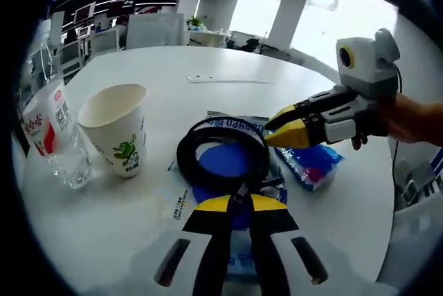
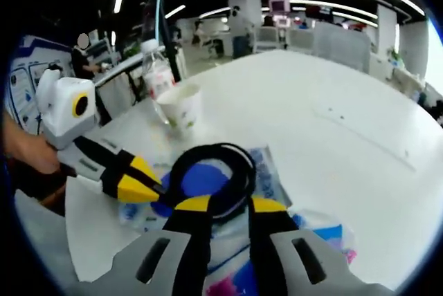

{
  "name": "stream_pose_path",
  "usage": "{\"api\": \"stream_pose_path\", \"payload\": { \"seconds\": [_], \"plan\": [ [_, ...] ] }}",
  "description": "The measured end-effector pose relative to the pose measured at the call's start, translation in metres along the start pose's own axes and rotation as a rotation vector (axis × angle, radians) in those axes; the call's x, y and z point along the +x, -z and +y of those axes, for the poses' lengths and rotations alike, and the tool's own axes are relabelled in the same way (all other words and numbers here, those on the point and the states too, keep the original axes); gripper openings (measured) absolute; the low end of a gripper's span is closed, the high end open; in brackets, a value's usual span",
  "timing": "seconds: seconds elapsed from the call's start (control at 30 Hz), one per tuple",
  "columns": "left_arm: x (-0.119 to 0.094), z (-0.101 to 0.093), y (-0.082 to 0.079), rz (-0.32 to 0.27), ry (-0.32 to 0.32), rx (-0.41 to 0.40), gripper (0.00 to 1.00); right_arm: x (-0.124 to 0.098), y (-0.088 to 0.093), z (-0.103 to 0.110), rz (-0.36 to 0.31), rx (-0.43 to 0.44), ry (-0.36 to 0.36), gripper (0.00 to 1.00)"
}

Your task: Arrange the tabletop items into an orderly group along one side of the table until the central work area is clear of visible clutter.

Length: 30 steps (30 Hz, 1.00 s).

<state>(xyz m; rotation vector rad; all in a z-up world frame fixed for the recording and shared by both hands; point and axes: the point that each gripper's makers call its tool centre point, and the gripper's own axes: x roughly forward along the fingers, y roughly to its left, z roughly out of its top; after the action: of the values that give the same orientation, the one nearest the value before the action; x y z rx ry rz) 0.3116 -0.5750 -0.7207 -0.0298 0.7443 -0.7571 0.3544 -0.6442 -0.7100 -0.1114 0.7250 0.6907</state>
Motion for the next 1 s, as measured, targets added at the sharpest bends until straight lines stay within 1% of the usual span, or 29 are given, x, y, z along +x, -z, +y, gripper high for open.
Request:
{"api": "stream_pose_path", "payload": {
  "seconds": [0.17, 0.23, 0.3, 0.4, 0.43, 0.47, 0.5, 0.53, 0.6, 0.67, 0.7, 0.73, 0.8, 0.87, 0.93, 0.97, 1.0],
  "plan": [
    [0.002, -0.012, 0.007, 0.027, 0.054, 0.005, 0.05, 0.007, 0.004, 0.001, 0.026, -0.006, 0.001, 0.14],
    [0.001, -0.012, 0.007, 0.026, 0.051, 0.008, 0.05, 0.009, 0.007, 0.0, 0.041, -0.012, 0.004, 0.11],
    [0.0, -0.008, 0.005, 0.023, 0.029, 0.017, 0.06, 0.01, 0.009, 0.001, 0.054, -0.029, 0.002, 0.08],
    [-0.003, -0.002, -0.001, 0.0, 0.009, 0.003, 0.08, 0.01, 0.011, 0.001, 0.057, -0.02, -0.002, 0.08],
    [-0.004, -0.001, 0.0, 0.004, 0.004, 0.003, 0.09, 0.01, 0.012, 0.001, 0.06, -0.021, -0.003, 0.08],
    [-0.006, -0.001, -0.002, -0.008, 0.002, 0.003, 0.1, 0.01, 0.013, 0.001, 0.065, -0.027, -0.002, 0.08],
    [-0.008, -0.001, -0.005, -0.024, 0.0, 0.004, 0.1, 0.01, 0.015, 0.0, 0.074, -0.045, 0.004, 0.06],
    [-0.009, 0.0, -0.005, -0.024, -0.003, 0.002, 0.09, 0.009, 0.016, -0.001, 0.078, -0.073, 0.008, 0.05],
    [-0.012, 0.004, -0.006, -0.025, -0.023, -0.003, 0.11, 0.009, 0.017, 0.002, 0.078, -0.055, 0.001, 0.04],
    [-0.013, 0.014, -0.007, -0.027, -0.074, 0.005, 0.15, 0.009, 0.018, 0.004, 0.08, -0.059, -0.008, 0.03],
    [-0.013, 0.021, -0.01, -0.043, -0.103, -0.001, 0.18, 0.008, 0.019, 0.006, 0.083, -0.067, -0.01, 0.03],
    [-0.012, 0.025, -0.011, -0.048, -0.116, -0.02, 0.21, 0.007, 0.02, 0.006, 0.09, -0.082, -0.006, 0.02],
    [-0.008, 0.03, -0.009, -0.029, -0.133, -0.065, 0.26, 0.005, 0.022, 0.006, 0.095, -0.086, -0.003, 0.02],
    [-0.003, 0.032, -0.01, -0.02, -0.145, -0.066, 0.27, 0.002, 0.023, 0.005, 0.092, -0.057, -0.006, 0.02],
    [0.002, 0.03, -0.01, -0.016, -0.145, -0.079, 0.28, -0.001, 0.024, 0.005, 0.093, -0.044, -0.006, 0.02],
    [0.004, 0.028, -0.009, -0.006, -0.141, -0.083, 0.28, -0.002, 0.024, 0.006, 0.093, -0.04, -0.008, 0.02],
    [0.006, 0.028, -0.008, 0.006, -0.155, -0.073, 0.29, -0.001, 0.025, 0.006, 0.092, -0.041, -0.009, 0.02]
  ]
}}
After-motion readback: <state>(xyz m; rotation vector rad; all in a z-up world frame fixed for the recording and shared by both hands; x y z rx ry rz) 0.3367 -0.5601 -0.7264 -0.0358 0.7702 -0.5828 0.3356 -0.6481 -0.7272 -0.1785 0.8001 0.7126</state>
